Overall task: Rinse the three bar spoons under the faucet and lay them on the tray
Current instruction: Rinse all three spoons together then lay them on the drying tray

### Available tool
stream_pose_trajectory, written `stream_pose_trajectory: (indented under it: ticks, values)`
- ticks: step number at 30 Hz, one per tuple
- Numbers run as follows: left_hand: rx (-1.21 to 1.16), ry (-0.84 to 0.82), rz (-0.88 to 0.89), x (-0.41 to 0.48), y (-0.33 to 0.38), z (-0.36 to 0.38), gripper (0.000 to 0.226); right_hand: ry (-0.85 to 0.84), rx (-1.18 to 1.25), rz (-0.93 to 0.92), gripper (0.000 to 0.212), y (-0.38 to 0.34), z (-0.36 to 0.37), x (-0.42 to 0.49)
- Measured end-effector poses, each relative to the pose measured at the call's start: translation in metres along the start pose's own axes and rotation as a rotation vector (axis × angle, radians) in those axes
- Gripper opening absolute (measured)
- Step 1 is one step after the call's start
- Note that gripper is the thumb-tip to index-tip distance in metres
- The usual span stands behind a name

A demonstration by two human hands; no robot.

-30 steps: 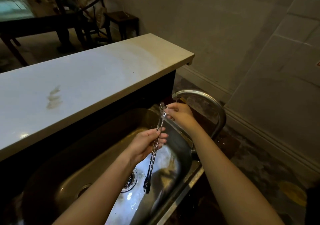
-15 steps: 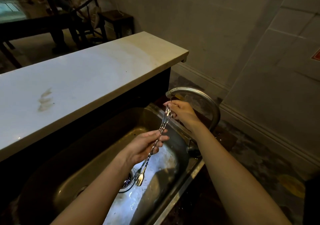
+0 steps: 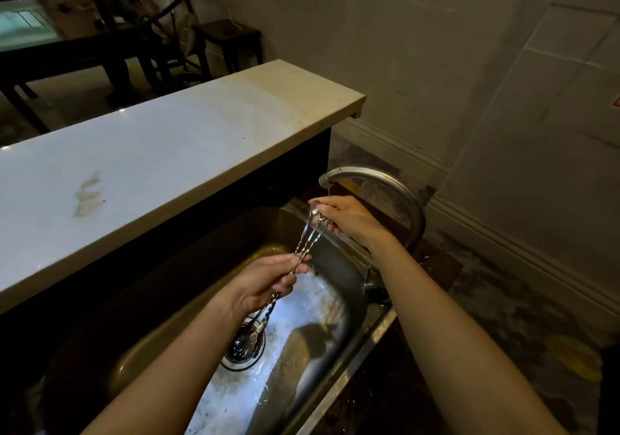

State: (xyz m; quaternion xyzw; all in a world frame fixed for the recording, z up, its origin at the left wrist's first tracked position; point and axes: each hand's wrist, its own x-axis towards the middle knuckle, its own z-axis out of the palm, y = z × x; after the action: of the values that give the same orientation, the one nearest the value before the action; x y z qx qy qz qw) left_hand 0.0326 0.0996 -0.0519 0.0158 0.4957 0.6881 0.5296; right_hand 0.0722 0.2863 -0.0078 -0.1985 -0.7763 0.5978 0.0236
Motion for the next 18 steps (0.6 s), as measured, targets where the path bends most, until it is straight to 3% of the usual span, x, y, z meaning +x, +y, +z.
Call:
stream_pose_trajectory:
  ticks: [6,11,14,18]
  values:
    - [0.008,-0.014,-0.002,0.0033,-0.0035,0.0008,0.02,0.133,-0.183,-0.049,0.029,0.0018,0.0036,0.004]
    - [0.01,-0.006,0.011,0.0053,-0.0027,-0.0042,0.021,-0.046,-0.061,-0.016,0.017,0.004,0.0004,0.0036]
    - [0.007,-0.018,0.015,0.0053,-0.0034,-0.0068,0.02,-0.025,-0.037,-0.052,0.012,0.0016,-0.0014,0.0018]
    - [0.033,-0.02,0.032,0.0071,-0.0018,-0.0038,0.019,0.092,-0.057,-0.058,0.031,-0.0008,0.0054,0.0041]
